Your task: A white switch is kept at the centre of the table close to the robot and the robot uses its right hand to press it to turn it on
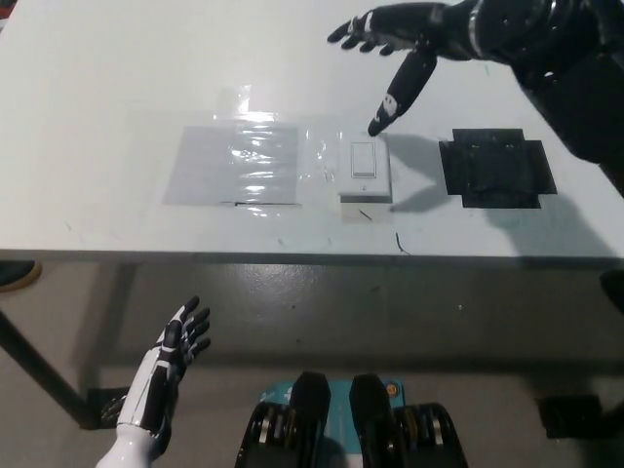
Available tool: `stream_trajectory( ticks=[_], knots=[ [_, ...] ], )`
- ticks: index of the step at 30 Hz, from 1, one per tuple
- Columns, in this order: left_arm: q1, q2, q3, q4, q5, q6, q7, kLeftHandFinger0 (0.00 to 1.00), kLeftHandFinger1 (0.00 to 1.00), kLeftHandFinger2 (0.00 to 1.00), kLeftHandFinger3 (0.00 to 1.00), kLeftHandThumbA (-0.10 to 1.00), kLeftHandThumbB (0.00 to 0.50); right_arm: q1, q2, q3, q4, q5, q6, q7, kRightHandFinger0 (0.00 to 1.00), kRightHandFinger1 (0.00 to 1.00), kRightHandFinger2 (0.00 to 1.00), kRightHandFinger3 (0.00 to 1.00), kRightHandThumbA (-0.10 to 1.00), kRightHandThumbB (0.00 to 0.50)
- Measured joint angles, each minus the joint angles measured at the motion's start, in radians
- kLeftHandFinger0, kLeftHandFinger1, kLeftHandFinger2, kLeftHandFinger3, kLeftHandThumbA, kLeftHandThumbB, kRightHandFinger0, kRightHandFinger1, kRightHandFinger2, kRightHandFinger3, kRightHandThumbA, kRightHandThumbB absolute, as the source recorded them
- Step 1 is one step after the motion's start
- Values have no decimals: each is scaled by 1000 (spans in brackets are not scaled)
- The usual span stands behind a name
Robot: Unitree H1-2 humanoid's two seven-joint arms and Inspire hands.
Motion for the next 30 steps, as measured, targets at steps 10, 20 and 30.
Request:
stream_trajectory(
  ticks=[10, 20, 30],
  knots=[
    [1, 0, 0, 0, 1, 3, 0, 1000, 1000, 1000, 1000, 1000, 60, 2, 41, 49, 75, -84, -14, 9, 1000, 1000, 1000, 1000, 1000, 255],
    [1, 0, 0, 0, 2, 3, -1, 1000, 1000, 1000, 1000, 1000, 53, 9, 84, 73, 158, -152, -30, 8, 1000, 1000, 1000, 1000, 1000, 316],
    [1, 0, -1, 0, 5, 4, -1, 1000, 1000, 1000, 1000, 1000, 87, 33, 97, 115, 162, -229, -67, 8, 1000, 1000, 1000, 1000, 1000, 335]
  ],
)
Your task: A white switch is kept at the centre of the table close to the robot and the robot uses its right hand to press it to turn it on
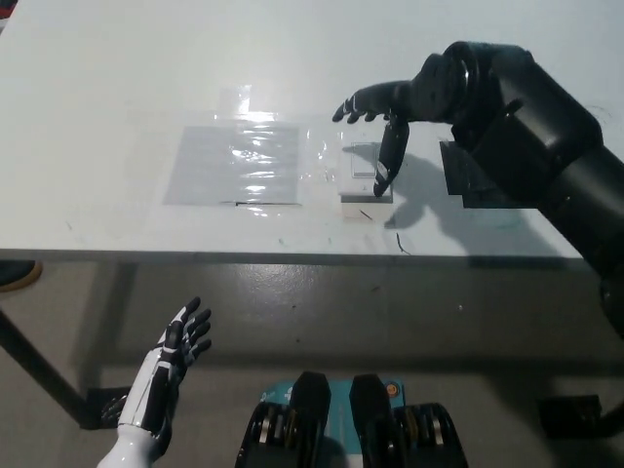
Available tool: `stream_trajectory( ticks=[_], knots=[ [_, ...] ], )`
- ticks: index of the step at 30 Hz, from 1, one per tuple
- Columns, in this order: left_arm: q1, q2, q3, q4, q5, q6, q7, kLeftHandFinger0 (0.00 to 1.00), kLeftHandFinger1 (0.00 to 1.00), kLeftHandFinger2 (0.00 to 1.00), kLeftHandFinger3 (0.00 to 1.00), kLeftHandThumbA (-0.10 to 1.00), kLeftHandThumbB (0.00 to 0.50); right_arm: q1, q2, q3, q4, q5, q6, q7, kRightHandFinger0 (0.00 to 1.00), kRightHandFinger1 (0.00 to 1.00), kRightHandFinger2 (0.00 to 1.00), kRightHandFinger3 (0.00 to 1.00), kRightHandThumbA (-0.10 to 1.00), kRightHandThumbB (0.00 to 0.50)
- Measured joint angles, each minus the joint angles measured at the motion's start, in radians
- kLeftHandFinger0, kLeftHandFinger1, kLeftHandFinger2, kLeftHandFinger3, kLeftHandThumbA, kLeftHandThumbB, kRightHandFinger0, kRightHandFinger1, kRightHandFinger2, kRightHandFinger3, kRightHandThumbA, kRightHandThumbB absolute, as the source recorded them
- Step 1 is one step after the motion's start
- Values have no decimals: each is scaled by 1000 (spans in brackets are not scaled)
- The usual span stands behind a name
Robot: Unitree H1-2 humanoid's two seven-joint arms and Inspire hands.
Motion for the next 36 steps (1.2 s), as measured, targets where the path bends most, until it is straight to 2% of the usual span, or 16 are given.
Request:
stream_trajectory(
  ticks=[3, 8, 12, 17, 26, 36],
  knots=[
    [0, 0, 0, 0, 0, 2, 0, 1000, 1000, 1000, 1000, 1000, 92, 5, 4, 3, 3, -17, -11, 0, 1000, 1000, 1000, 1000, 1000, 322],
    [1, 0, 0, 0, -1, 3, -1, 1000, 1000, 1000, 1000, 1000, 28, 11, 14, 3, 21, -37, -34, 0, 1000, 1000, 1000, 1000, 1000, 322],
    [3, 0, 0, 0, -1, 3, -3, 1000, 1000, 1000, 1000, 1000, 39, 20, 16, 4, 26, -50, -45, 1, 1000, 1000, 1000, 1000, 1000, 329],
    [4, 0, 0, 0, -2, 3, -3, 1000, 1000, 1000, 1000, 1000, 15, 37, 16, 1, 27, -53, -59, 1, 1000, 1000, 1000, 1000, 1000, 333],
    [4, 0, 1, 0, -2, 3, -3, 1000, 1000, 1000, 1000, 1000, 1, 73, 22, -15, 27, -58, -60, 2, 1000, 1000, 1000, 1000, 1000, 330],
    [4, 0, 2, 0, -3, 3, -3, 1000, 1000, 1000, 1000, 1000, 5, 82, 25, -21, 26, -67, -67, 4, 1000, 1000, 1000, 1000, 1000, 308]
  ],
)
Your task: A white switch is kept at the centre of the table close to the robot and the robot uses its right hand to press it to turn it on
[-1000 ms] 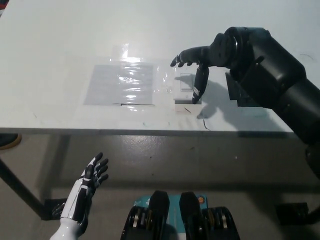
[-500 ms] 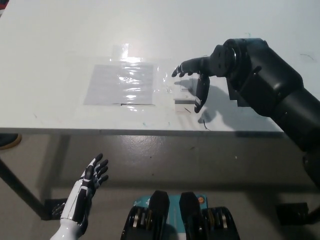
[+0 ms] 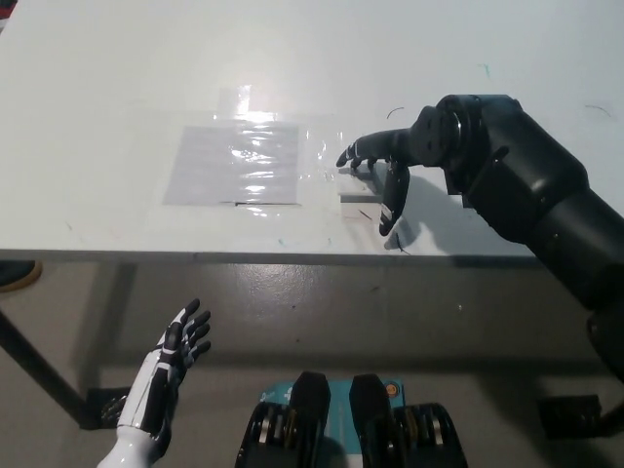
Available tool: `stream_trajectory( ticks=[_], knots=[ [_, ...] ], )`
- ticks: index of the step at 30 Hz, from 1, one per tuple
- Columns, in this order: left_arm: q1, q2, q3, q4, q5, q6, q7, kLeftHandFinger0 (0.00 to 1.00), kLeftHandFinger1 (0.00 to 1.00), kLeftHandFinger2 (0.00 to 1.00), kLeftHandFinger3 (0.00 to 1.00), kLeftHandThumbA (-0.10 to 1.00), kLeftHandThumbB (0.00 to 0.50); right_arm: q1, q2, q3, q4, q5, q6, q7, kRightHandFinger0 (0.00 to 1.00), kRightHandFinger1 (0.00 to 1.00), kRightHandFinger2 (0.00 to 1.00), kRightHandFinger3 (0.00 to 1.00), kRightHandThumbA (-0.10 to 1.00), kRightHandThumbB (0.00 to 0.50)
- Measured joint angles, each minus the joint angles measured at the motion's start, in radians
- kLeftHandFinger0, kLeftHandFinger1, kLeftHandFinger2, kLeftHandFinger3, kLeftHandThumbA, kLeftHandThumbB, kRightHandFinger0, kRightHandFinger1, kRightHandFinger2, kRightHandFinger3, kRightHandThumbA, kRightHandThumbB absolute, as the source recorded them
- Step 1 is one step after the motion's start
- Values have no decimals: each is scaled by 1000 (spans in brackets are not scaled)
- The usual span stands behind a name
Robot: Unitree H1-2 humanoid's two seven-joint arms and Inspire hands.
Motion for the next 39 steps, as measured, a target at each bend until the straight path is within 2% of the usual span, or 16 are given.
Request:
stream_trajectory(
  ticks=[11, 13, 16, 27, 28, 31, 32, 34, 35, 37, 38, 39],
  knots=[
    [0, 0, 1, 0, 1, 0, 0, 1000, 1000, 1000, 1000, 1000, 1, 13, 2, -2, -8, -6, -4, 2, 1000, 1000, 1000, 1000, 1000, 313],
    [4, 0, 1, 0, 0, -2, 0, 1000, 1000, 1000, 1000, 1000, 0, 21, 2, -2, -17, -8, -4, 0, 1000, 1000, 1000, 1000, 1000, 296],
    [14, 0, 1, 1, -1, -5, 0, 1000, 1000, 1000, 1000, 1000, 4, 32, 5, -5, -23, -9, -5, -4, 1000, 1000, 1000, 1000, 1000, 296],
    [27, 0, 0, 2, -2, -4, 0, 1000, 1000, 1000, 1000, 1000, 15, 36, 12, -12, -24, -22, -6, -16, 1000, 1000, 1000, 1000, 1000, 328],
    [27, 0, 0, 2, -2, -4, 0, 1000, 1000, 1000, 1000, 1000, 34, 35, 11, -22, -24, -21, -7, -14, 1000, 1000, 1000, 1000, 1000, 325],
    [26, 0, 0, 2, 0, -4, 0, 1000, 1000, 1000, 1000, 1000, 36, 33, 7, -87, -28, 3, -2, -6, 1000, 1000, 1000, 1000, 1000, 306],
    [26, 0, 0, 2, 0, -4, 0, 1000, 1000, 1000, 1000, 1000, 42, 30, 6, -119, -32, 13, 4, -3, 1000, 1000, 1000, 1000, 1000, 281],
    [25, 0, 0, 2, 2, -4, 0, 1000, 1000, 1000, 1000, 1000, 32, 20, -6, -162, -58, 29, 15, 4, 1000, 1000, 1000, 1000, 1000, 266],
    [23, 0, 0, 2, 2, -4, 0, 1000, 1000, 1000, 1000, 1000, 22, 11, -22, -197, -96, 40, 20, 7, 1000, 1000, 1000, 1000, 1000, 233],
    [21, 0, 1, 2, 2, -4, 0, 1000, 1000, 1000, 1000, 1000, 26, -10, -51, -254, -161, 59, 28, 9, 1000, 1000, 1000, 1000, 1000, 253],
    [20, 0, 1, 2, 2, -4, 0, 1000, 1000, 1000, 1000, 1000, 16, -21, -69, -288, -198, 73, 36, 13, 1000, 1000, 1000, 1000, 1000, 288],
    [19, 0, 1, 2, 1, -4, 0, 1000, 1000, 1000, 1000, 1000, 13, -28, -86, -316, -235, 85, 41, 17, 1000, 1000, 1000, 1000, 1000, 272]
  ],
)
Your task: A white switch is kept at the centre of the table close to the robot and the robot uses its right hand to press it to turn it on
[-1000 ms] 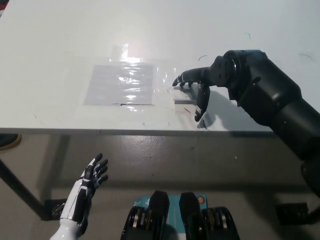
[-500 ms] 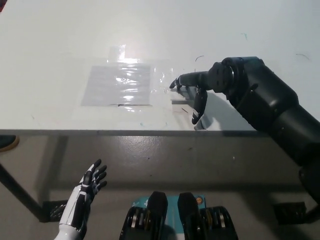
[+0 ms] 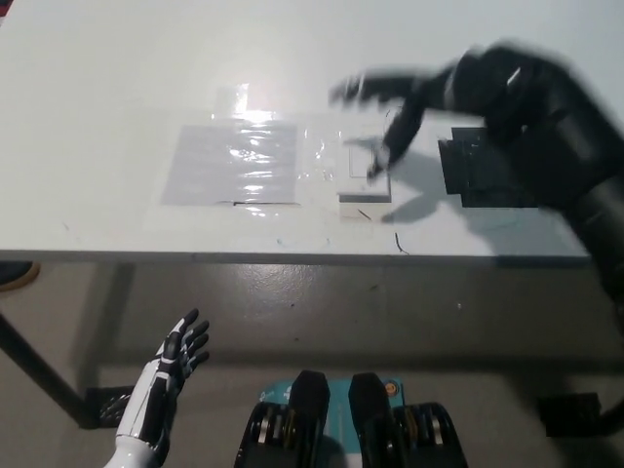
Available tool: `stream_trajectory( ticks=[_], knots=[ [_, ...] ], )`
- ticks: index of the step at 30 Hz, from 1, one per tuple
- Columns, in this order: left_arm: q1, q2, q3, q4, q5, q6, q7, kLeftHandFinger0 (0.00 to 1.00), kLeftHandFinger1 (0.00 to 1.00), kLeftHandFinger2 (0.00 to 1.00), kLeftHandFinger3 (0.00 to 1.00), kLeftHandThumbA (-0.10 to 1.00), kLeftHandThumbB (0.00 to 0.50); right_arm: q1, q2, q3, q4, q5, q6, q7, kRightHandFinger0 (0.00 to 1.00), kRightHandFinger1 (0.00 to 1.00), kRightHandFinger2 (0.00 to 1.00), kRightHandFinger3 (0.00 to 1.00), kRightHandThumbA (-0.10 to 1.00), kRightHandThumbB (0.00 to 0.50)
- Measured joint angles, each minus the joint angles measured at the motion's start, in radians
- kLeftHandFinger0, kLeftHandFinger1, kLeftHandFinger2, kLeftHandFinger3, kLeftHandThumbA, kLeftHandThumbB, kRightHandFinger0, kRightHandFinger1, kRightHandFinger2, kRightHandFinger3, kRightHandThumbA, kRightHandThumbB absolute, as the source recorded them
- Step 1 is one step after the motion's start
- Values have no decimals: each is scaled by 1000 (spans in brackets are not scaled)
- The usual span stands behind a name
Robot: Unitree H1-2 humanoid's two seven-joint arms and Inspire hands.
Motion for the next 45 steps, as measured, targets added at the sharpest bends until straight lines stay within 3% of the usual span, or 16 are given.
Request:
stream_trajectory(
  ticks=[9, 11, 12, 15, 17, 19, 22, 25, 29, 34, 36, 38, 41, 45],
  knots=[
    [-2, 0, 3, 1, -1, 1, 0, 1000, 1000, 1000, 1000, 1000, 3, 109, -102, -195, -375, 83, 63, 15, 1000, 1000, 1000, 1000, 1000, 281],
    [-3, 0, 4, 2, -1, 2, 0, 1000, 1000, 1000, 1000, 1000, 9, 163, -115, -231, -445, 104, 71, 17, 1000, 1000, 1000, 1000, 1000, 270],
    [-4, 0, 4, 2, -1, 2, 0, 1000, 1000, 1000, 1000, 1000, 2, 199, -121, -255, -484, 117, 74, 17, 1000, 1000, 1000, 1000, 1000, 242],
    [-8, 0, 4, 4, -1, 5, 0, 1000, 1000, 1000, 1000, 1000, 5, 301, -132, -316, -582, 154, 82, 16, 1000, 1000, 1000, 1000, 1000, 275],
    [-15, 0, 5, 6, -1, 7, 0, 1000, 1000, 1000, 1000, 1000, 1, 401, -137, -371, -661, 192, 87, 14, 1000, 1000, 1000, 1000, 1000, 271],
    [-20, 0, 6, 8, -1, 7, 0, 1000, 1000, 1000, 1000, 1000, 0, 467, -137, -406, -710, 217, 90, 13, 1000, 1000, 1000, 1000, 1000, 219],
    [-31, 0, 6, 17, -1, 9, 0, 1000, 1000, 1000, 1000, 1000, 0, 623, -129, -486, -798, 274, 94, 10, 1000, 1000, 1000, 1000, 1000, 204],
    [-40, 0, 8, 27, -1, 10, 0, 1000, 1000, 1000, 1000, 1000, 0, 807, -87, -577, -888, 340, 94, 2, 1000, 1000, 1000, 1000, 1000, 225],
    [-46, -1, 8, 31, -1, 10, 0, 1000, 1000, 1000, 1000, 1000, 14, 986, 3, -644, -941, 403, 85, -13, 1000, 1000, 1000, 1000, 1000, 178],
    [-52, -2, 9, 31, -4, 10, 0, 1000, 1000, 1000, 1000, 1000, 8, 1228, 215, -711, -927, 496, 20, -53, 1000, 1000, 1000, 1000, 1000, 154],
    [-53, -2, 9, 31, -5, 10, 0, 1000, 1000, 1000, 1000, 1000, 8, 1277, 276, -725, -889, 520, -9, -71, 1000, 1000, 1000, 1000, 1000, 154],
    [-55, -2, 9, 31, -6, 10, 0, 1000, 1000, 1000, 1000, 1000, 9, 1300, 326, -739, -844, 540, -38, -94, 1000, 1000, 1000, 1000, 1000, 92],
    [-58, -2, 10, 31, -6, 10, 0, 1000, 1000, 1000, 1000, 1000, 16, 1308, 374, -746, -779, 556, -90, -126, 1000, 1000, 1000, 1000, 1000, 48],
    [-59, -2, 11, 31, -8, 10, 0, 1000, 1000, 1000, 1000, 1000, 0, 1303, 397, -744, -691, 561, -150, -156, 1000, 1000, 1000, 1000, 1000, 50]
  ],
)
